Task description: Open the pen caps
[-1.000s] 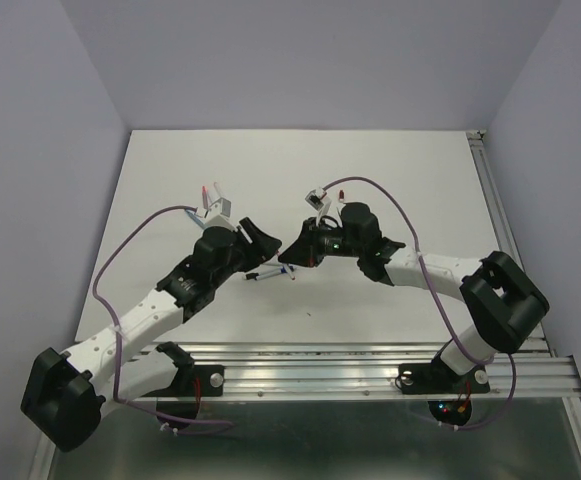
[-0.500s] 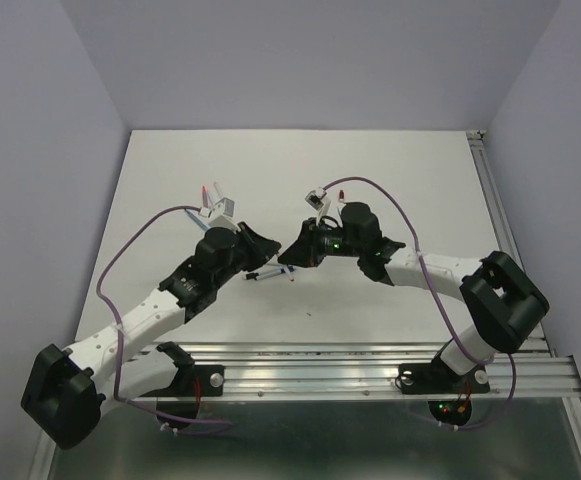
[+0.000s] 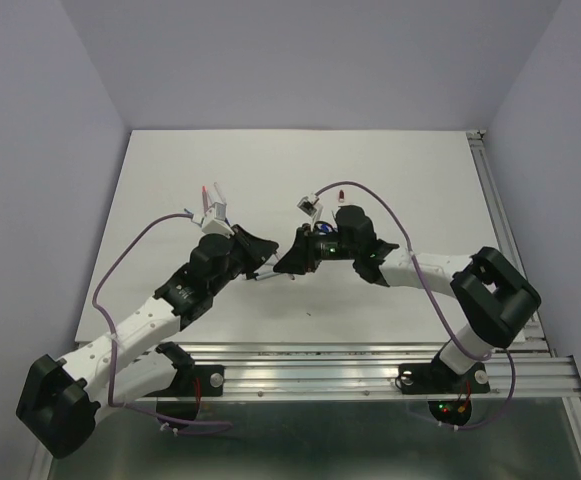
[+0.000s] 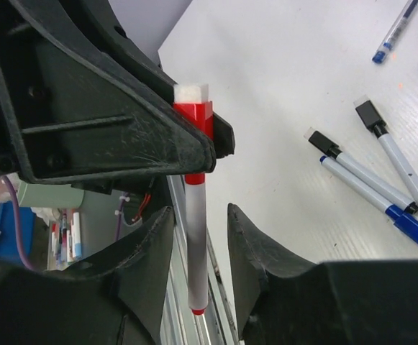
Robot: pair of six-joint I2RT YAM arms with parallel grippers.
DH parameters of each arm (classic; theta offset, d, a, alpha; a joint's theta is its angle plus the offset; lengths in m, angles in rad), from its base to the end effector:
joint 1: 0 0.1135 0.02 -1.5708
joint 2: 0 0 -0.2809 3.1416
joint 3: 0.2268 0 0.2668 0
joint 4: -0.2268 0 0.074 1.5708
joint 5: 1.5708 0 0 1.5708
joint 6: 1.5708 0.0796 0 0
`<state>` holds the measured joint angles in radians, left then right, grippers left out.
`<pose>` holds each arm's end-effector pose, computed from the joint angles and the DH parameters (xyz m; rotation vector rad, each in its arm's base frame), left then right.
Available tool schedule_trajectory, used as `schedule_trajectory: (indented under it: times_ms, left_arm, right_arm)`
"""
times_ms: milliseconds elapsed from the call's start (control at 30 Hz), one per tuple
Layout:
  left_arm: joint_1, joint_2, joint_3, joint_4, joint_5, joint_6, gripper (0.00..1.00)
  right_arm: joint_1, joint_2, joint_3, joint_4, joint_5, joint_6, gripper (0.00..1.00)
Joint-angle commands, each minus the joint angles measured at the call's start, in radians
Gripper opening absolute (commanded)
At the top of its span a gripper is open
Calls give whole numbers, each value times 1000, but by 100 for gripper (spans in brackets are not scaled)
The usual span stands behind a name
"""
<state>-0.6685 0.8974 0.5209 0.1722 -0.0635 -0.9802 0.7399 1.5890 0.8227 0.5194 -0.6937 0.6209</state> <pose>0.2063 -0.1565 0.2622 -0.3470 1.8886 -1.1057 0.2501 0.2972 0.2243 -0.6773 1.9515 1.5334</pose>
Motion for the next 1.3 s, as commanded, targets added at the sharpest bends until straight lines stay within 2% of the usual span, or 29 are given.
schedule_trajectory:
  times_ms: [0,33,67,100,200,267,333,567,633,733,800,933,967,1033,1067,1133,1167,1267]
  left_arm:
    - [-8,-11,-5,44,-21,-15,0]
    - [-8,-12,-5,46,-22,-15,0]
    - [-8,-11,-4,46,-27,-15,0]
    - [-8,-9,-5,47,-33,-12,0]
    - [-6,-2,5,43,-93,3,0]
    - [-3,3,16,41,-221,26,0]
    - [39,6,16,97,-265,75,0]
    - [311,132,128,181,-187,175,0]
    - [381,166,157,182,-133,181,0]
    - [408,155,157,159,-88,184,0]
    - [411,118,130,115,-93,176,0]
    - [411,22,85,-81,-134,127,0]
    - [411,-1,71,-146,-142,118,0]
    - [411,-70,13,-171,-141,109,0]
    - [411,-151,-33,-295,-115,75,0]
    - [412,-195,-54,-309,-113,58,0]
    - [411,-216,-67,-309,-113,57,0]
    - [411,-275,-84,-313,-133,72,0]
  right_arm:
    - [23,35,7,47,-29,-7,30]
    - [24,37,7,48,-18,-4,22]
    - [32,32,-2,57,-10,-3,6]
    - [35,29,-7,60,-6,-1,1]
    - [52,6,-43,70,17,13,1]
    - [81,-20,-72,74,37,31,1]
    - [128,-38,-129,73,57,49,1]
    - [369,-126,-266,85,164,106,1]
    - [380,-139,-281,68,184,117,1]
    - [380,-152,-266,1,259,83,1]
    - [380,-146,-209,-71,313,60,1]
    - [349,-77,-44,-198,419,-10,1]
    - [311,-55,-8,-226,430,-26,1]
    - [230,17,102,-284,434,-99,1]
    - [120,148,274,-367,431,-184,1]
    - [99,195,321,-410,428,-220,1]
    - [73,274,425,-436,448,-237,1]
    - [62,441,582,-515,511,-334,1]
